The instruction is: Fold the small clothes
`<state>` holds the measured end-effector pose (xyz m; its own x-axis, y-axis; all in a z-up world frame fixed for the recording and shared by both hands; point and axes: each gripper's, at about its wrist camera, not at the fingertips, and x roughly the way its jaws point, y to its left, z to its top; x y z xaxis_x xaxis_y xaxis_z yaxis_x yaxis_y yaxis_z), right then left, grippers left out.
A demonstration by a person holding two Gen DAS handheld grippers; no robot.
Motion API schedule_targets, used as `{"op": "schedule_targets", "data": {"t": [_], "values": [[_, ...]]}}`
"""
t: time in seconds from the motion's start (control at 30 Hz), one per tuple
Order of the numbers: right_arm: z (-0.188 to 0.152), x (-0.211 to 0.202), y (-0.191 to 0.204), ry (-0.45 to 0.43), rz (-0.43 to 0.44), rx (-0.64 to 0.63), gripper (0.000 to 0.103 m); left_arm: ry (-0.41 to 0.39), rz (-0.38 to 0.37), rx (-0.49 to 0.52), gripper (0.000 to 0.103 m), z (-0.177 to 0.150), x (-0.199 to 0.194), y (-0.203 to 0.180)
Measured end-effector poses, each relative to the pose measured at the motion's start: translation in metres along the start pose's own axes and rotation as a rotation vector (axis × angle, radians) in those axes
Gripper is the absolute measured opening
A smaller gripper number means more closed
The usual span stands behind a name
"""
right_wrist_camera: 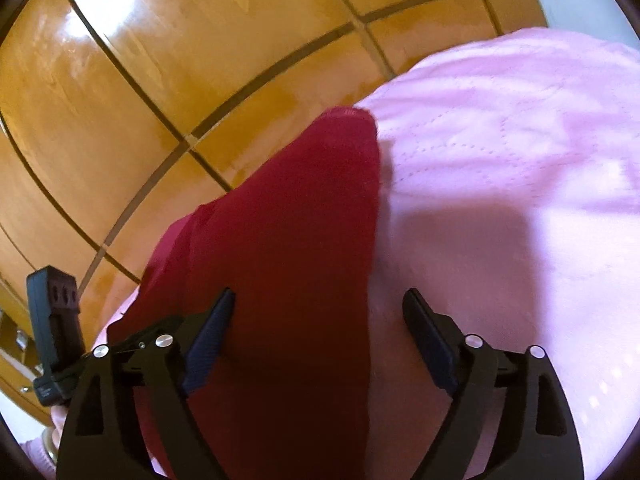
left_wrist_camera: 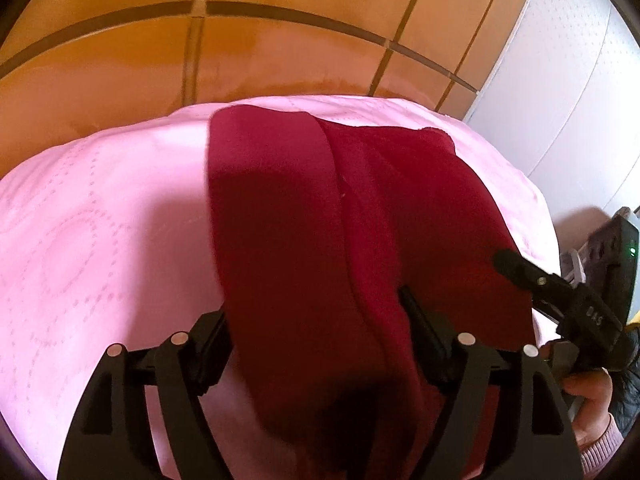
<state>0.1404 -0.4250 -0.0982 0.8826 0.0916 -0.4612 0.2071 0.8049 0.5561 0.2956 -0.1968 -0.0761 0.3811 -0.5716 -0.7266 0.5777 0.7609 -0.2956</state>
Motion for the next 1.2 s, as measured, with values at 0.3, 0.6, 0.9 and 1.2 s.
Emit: {"op": "schedule_targets", "data": {"t": [0.3,0.6,0.9,1.2], "values": [[0.005,-0.043,0.004,-0.097,-0.141,-0.009,0.085,-0.159,0.146,-0.065,0.076,0.007,-0.04,0.0],[0.024,0.011,-0.001,0.031,-0.3,-0.005,0.092,-0.008,0.357,0.022,0.077,0.027,0.021,-0.008],[0.022,0.01,-0.001,0.014,-0.325,-0.011,0.096,-0.05,0.338,0.027,0.08,0.019,0.01,-0.01],[0.008,-0.031,0.027,-0.018,-0.336,-0.081,0.097,-0.089,0.261,-0.088,0.084,-0.023,-0.033,-0.011]]}}
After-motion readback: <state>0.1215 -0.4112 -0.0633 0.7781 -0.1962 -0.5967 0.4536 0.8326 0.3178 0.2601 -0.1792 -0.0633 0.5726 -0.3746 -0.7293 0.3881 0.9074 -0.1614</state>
